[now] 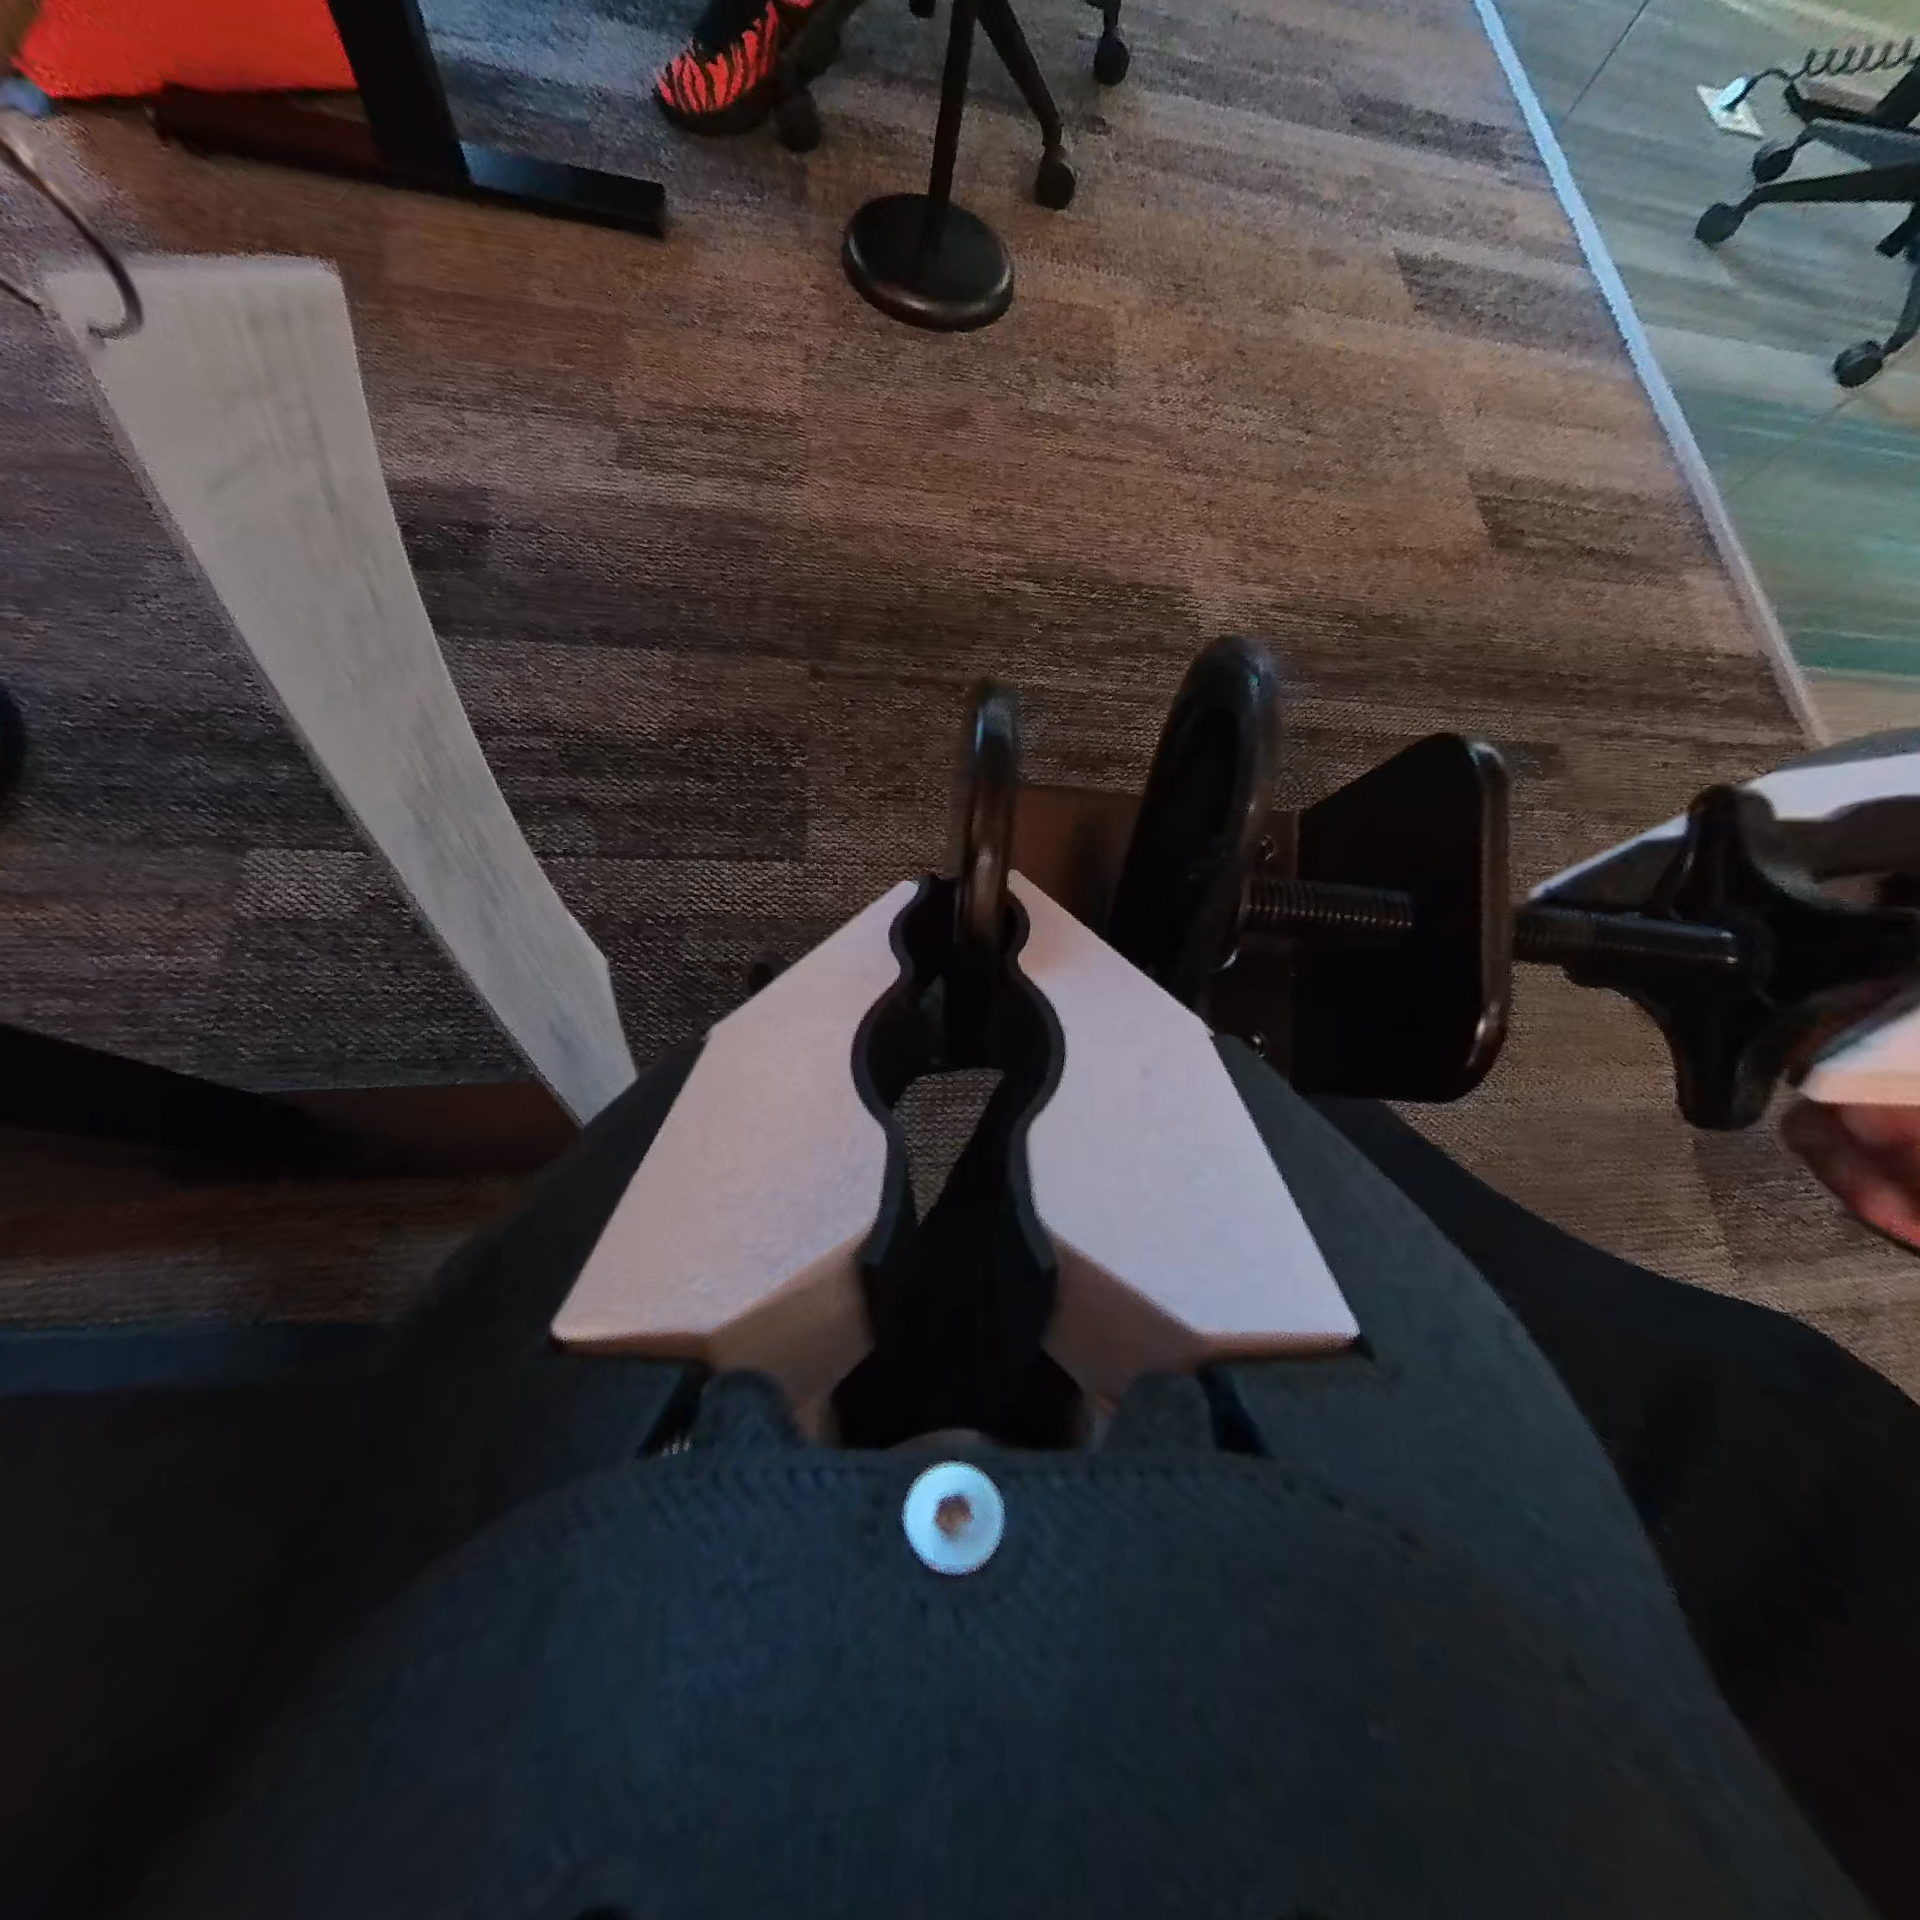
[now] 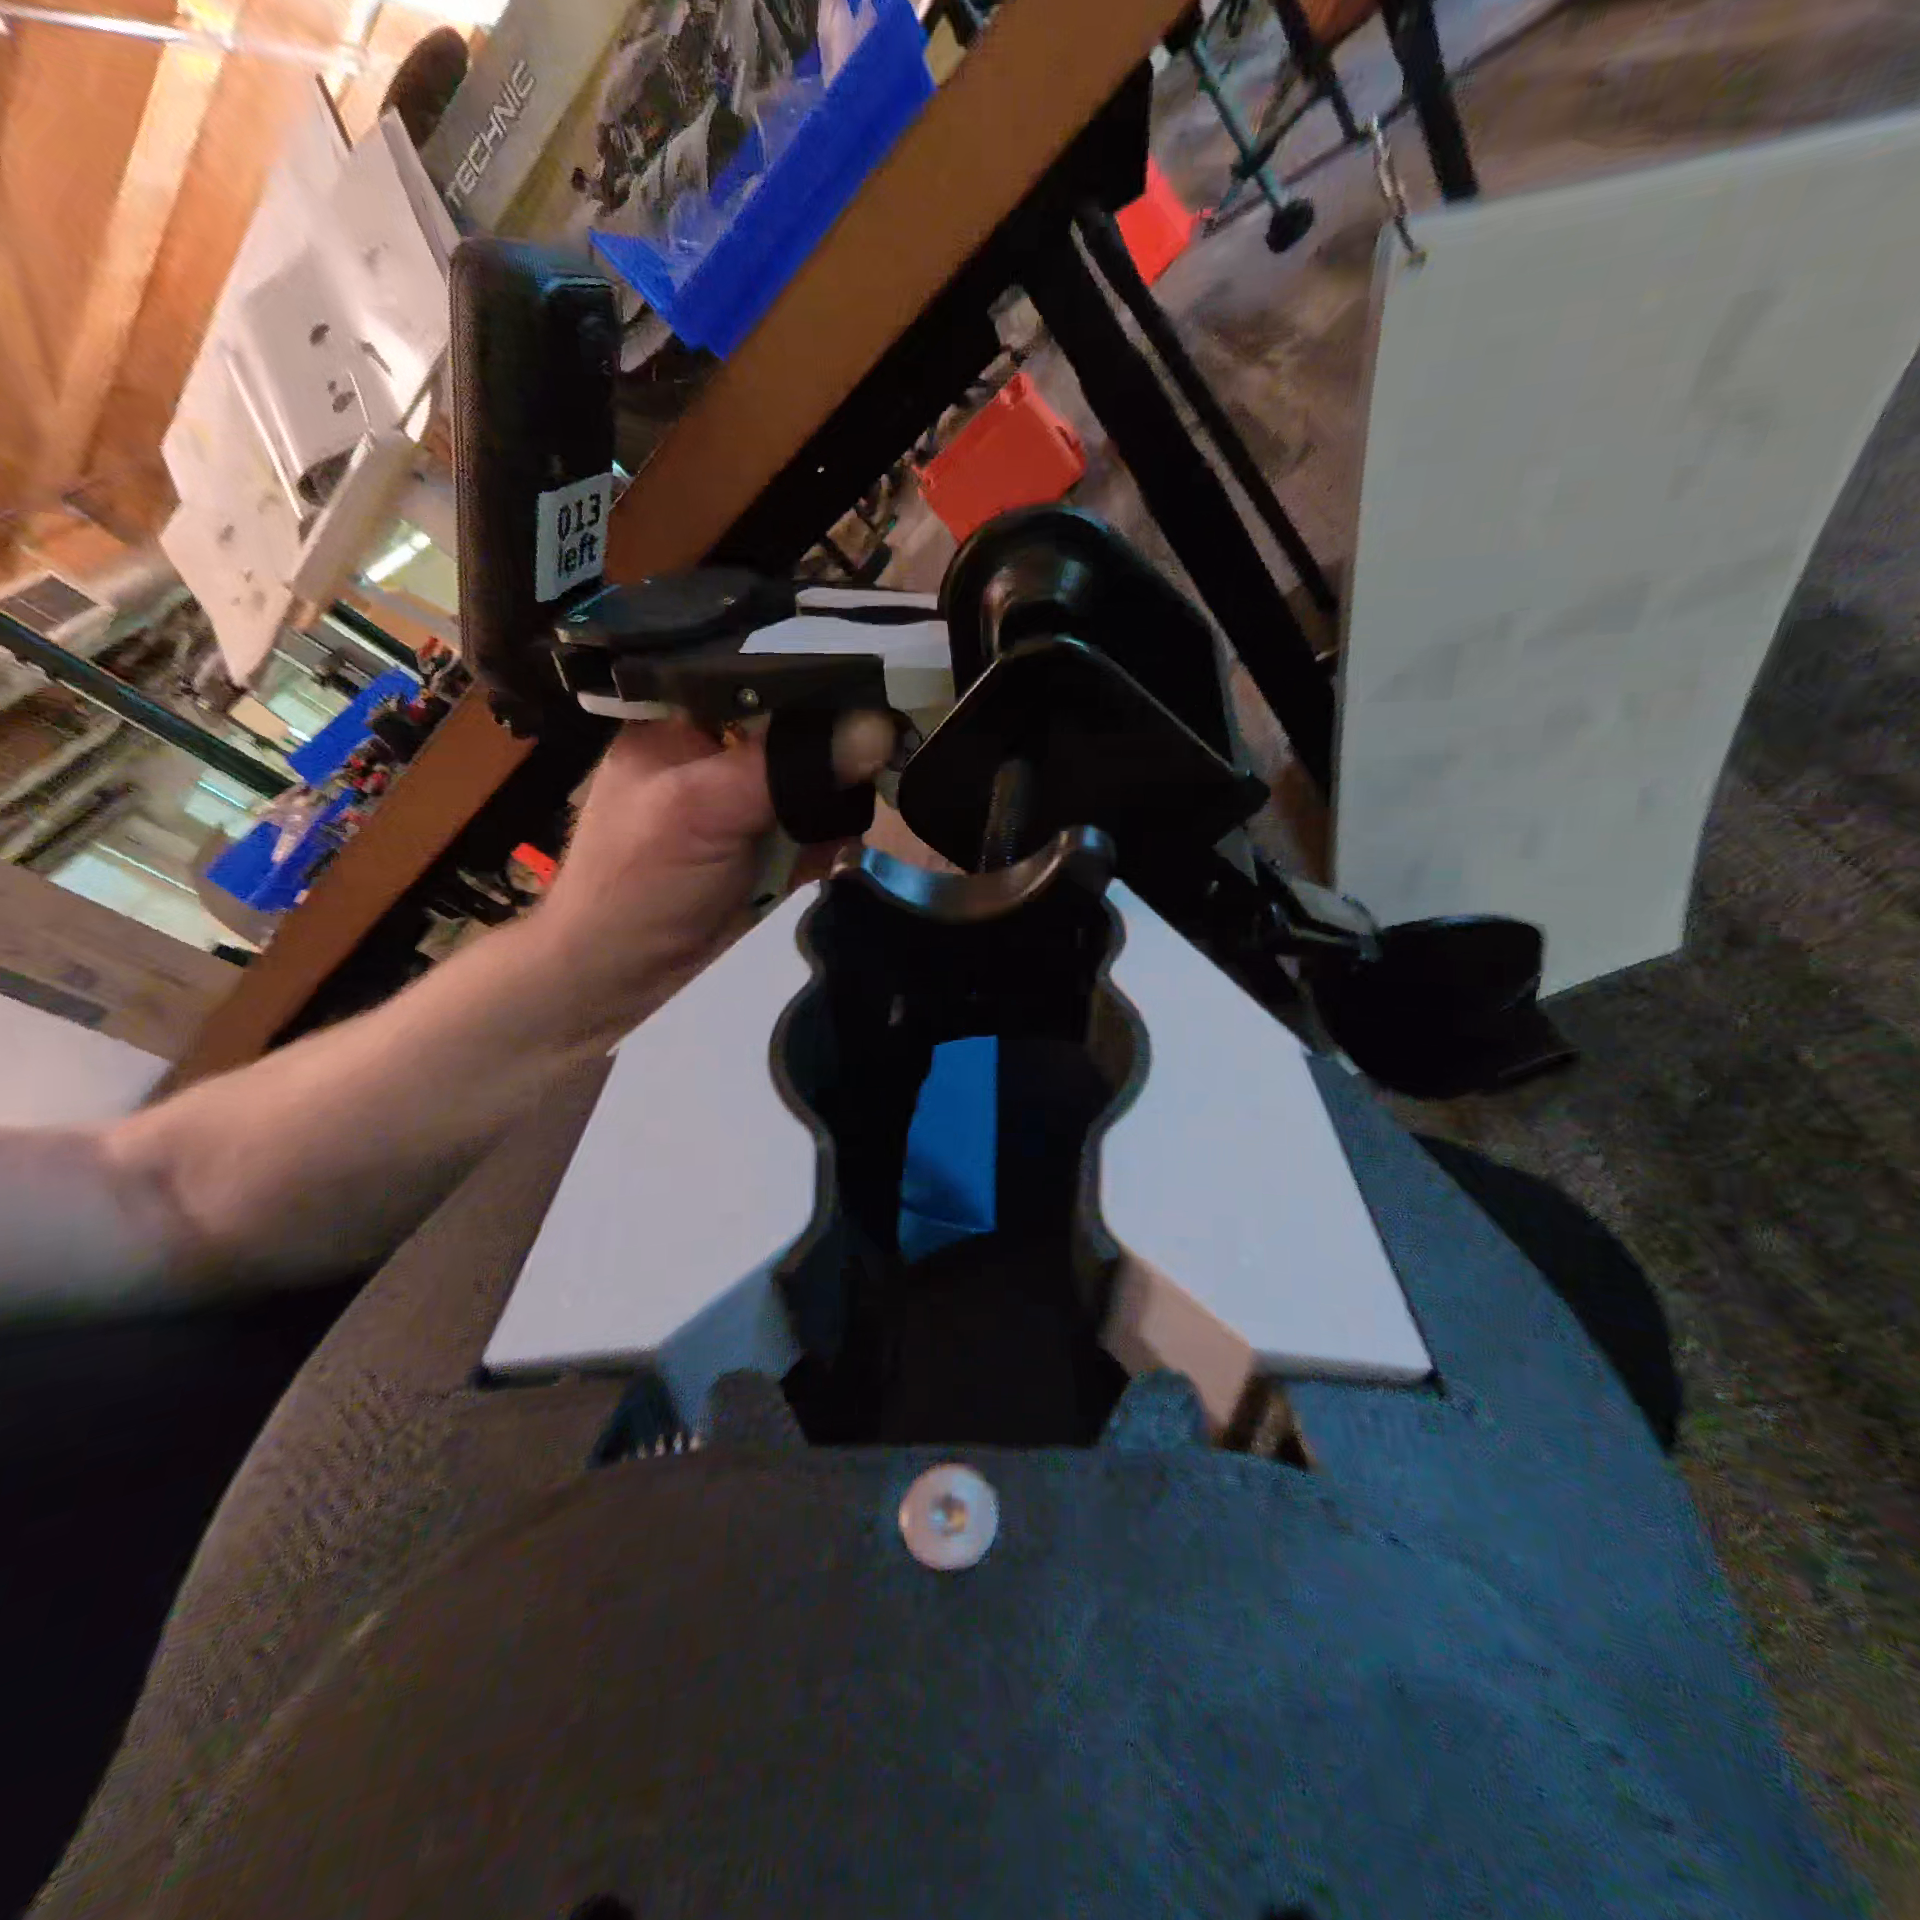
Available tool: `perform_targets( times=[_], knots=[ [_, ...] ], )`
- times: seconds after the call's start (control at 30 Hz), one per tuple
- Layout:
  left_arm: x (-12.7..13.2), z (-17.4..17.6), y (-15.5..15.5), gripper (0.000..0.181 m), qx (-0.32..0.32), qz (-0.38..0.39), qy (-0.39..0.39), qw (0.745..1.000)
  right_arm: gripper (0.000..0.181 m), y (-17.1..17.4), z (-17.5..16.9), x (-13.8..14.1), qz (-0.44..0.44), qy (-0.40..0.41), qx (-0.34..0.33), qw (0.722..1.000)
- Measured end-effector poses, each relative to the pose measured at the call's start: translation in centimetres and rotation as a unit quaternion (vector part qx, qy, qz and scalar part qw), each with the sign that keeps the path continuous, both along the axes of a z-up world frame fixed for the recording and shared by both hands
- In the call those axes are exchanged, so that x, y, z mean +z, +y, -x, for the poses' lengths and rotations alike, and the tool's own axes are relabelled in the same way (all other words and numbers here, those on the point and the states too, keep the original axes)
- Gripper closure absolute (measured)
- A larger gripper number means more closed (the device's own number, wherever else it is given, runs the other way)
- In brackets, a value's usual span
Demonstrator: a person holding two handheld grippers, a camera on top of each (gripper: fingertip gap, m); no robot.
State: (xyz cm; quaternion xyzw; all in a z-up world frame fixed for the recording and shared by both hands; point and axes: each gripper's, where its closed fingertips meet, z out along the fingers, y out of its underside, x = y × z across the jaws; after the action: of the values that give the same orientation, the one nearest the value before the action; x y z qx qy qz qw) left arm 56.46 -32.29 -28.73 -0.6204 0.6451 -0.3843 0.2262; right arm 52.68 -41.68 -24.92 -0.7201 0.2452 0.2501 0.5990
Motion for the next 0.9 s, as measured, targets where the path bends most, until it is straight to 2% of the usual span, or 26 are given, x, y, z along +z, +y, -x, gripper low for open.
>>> perform_targets(
  times=[0.07,0.1,0.13,0.17,0.2,0.23,0.27,0.3,0.33,0.37,0.4,0.47,0.5,0.53,0.57,0.63,0.7,0.73,0.83,0.9],
  knots=[
    [0.2,-0.3,0.1,0.177,0.005,0.009,-0.003,1.0,0.137,0.1,-0.2,0.1,0.018,-0.065,0.014,0.998],
    [0.2,-0.4,0.2,0.176,0.003,0.013,-0.002,1.0,0.138,0.1,-0.3,0.1,0.042,-0.141,0.02,0.989],
    [0.3,-0.6,0.2,0.176,0.002,0.012,-0.002,1.0,0.138,0.1,-0.5,-0.1,0.081,-0.245,0.026,0.966],
    [0.4,-0.8,0.2,0.177,0.003,0.018,-0.004,1.0,0.139,0.0,-0.7,-0.3,0.127,-0.375,0.034,0.918],
    [0.5,-1.1,0.2,0.175,0.002,0.022,-0.006,1.0,0.139,-0.2,-1.3,-0.5,0.183,-0.519,0.037,0.834],
    [0.6,-1.4,0.3,0.175,0.003,0.019,-0.008,1.0,0.138,-0.3,-2.1,-0.6,0.235,-0.649,0.037,0.723],
    [0.8,-1.8,0.5,0.176,0.007,0.023,-0.011,1.0,0.138,0.0,-2.2,-0.3,0.245,-0.718,0.035,0.651],
    [1.1,-2.1,0.7,0.174,0.01,0.036,-0.015,0.999,0.137,0.2,-2.2,-0.2,0.233,-0.718,0.034,0.655],
    [1.3,-2.4,0.9,0.174,0.013,0.038,-0.018,0.999,0.132,0.1,-2.6,-0.1,0.227,-0.687,0.029,0.69],
    [1.4,-2.5,1.1,0.174,0.015,0.021,-0.021,0.999,0.107,-0.2,-3.4,0.1,0.228,-0.647,0.013,0.728],
    [1.5,-2.7,1.3,0.175,0.018,0.016,-0.026,0.999,0.093,-0.5,-3.9,0.5,0.216,-0.586,-0.008,0.781],
    [1.8,-2.9,1.5,0.175,0.024,0.035,-0.031,0.999,0.097,-0.9,-3.3,1.0,0.139,-0.384,-0.024,0.912],
    [1.8,-3.0,1.7,0.175,0.025,0.036,-0.031,0.999,0.093,-1.0,-3.2,1.0,0.103,-0.271,-0.032,0.956],
    [1.8,-3.1,1.8,0.175,0.027,0.031,-0.032,0.999,0.093,-0.9,-3.0,1.0,0.066,-0.175,-0.03,0.982],
    [1.8,-3.2,1.9,0.175,0.03,0.031,-0.034,0.999,0.094,-0.7,-2.9,0.9,0.036,-0.099,-0.032,0.994],
    [1.8,-3.5,1.8,0.175,0.03,0.033,-0.035,0.998,0.096,-0.1,-2.7,0.2,0.009,-0.001,-0.035,0.999],
    [1.6,-3.6,1.6,0.176,0.026,0.019,-0.035,0.999,0.104,0.5,-2.7,0.7,-0.034,0.055,-0.035,0.997],
    [1.5,-3.5,1.4,0.175,0.023,0.013,-0.033,0.999,0.111,0.6,-3.0,0.7,-0.038,0.058,-0.045,0.997],
    [1.3,-3.5,1.3,0.175,0.022,0.012,-0.031,0.999,0.122,0.7,-3.7,0.2,0.002,-0.046,-0.054,0.997],
    [1.3,-3.4,1.3,0.175,0.02,0.027,-0.029,0.999,0.13,0.7,-3.9,-0.3,0.058,-0.186,-0.044,0.98]
  ],
)
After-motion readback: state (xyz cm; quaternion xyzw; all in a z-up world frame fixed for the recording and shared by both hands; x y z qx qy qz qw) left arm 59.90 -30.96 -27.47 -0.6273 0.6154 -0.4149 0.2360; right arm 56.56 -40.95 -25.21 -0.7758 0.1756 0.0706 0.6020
